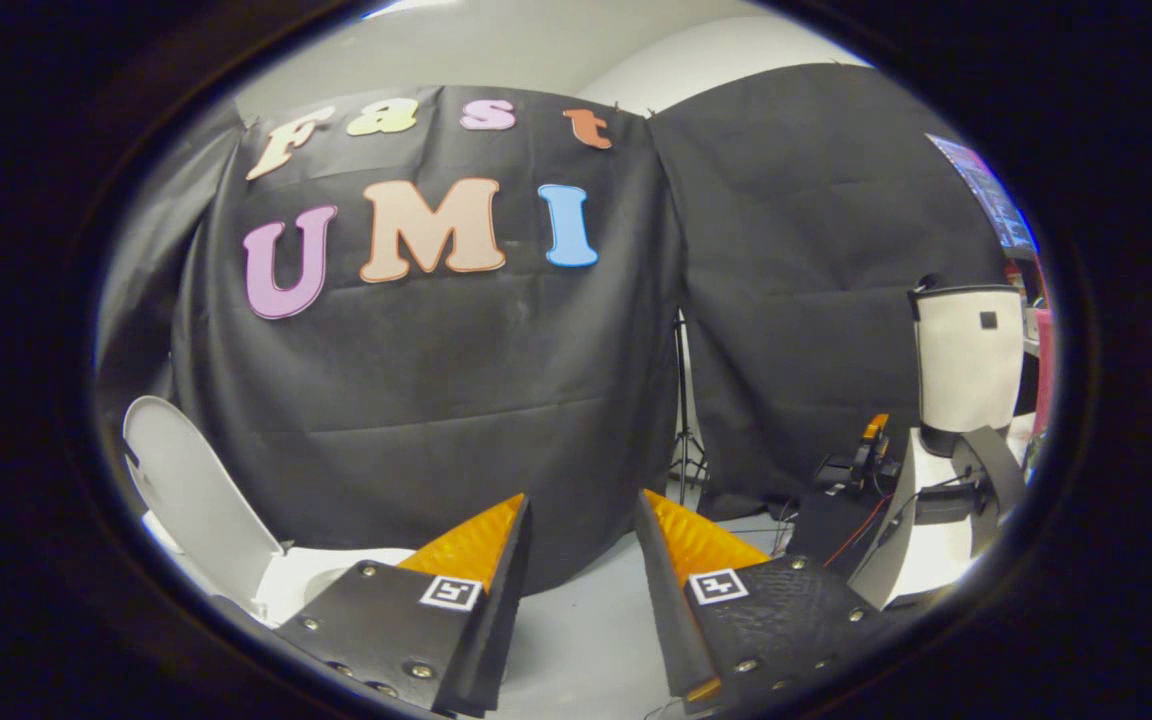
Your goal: Open the toilet lid.
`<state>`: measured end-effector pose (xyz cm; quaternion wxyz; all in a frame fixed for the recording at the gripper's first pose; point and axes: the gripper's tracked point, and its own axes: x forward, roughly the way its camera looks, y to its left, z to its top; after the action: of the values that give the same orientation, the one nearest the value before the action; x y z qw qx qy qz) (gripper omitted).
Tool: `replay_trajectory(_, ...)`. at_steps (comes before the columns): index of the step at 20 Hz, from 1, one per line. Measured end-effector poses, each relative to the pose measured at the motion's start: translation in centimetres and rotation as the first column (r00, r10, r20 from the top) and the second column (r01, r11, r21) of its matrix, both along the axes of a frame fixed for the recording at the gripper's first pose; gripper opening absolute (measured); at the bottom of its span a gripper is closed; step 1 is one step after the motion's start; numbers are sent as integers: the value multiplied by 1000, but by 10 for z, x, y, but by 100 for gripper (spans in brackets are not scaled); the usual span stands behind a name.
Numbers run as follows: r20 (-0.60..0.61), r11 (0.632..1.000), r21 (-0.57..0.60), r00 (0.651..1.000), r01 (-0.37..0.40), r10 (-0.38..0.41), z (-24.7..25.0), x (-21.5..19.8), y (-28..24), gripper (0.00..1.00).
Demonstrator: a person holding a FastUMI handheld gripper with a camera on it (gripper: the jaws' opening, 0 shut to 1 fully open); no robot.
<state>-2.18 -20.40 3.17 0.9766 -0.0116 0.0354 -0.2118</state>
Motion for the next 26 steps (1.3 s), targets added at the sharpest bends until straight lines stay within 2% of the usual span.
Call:
replay_trajectory(3, -16, 1000, -21, 1000, 20, -21, -8, -3, 0, 61)
replay_trajectory(7, -22, 1000, -26, 1000, -17, 16, -15, 1, 14, 61)
replay_trajectory(26, -27, 1000, -5, 1000, -10, 10, -23, 0, 9, 61)
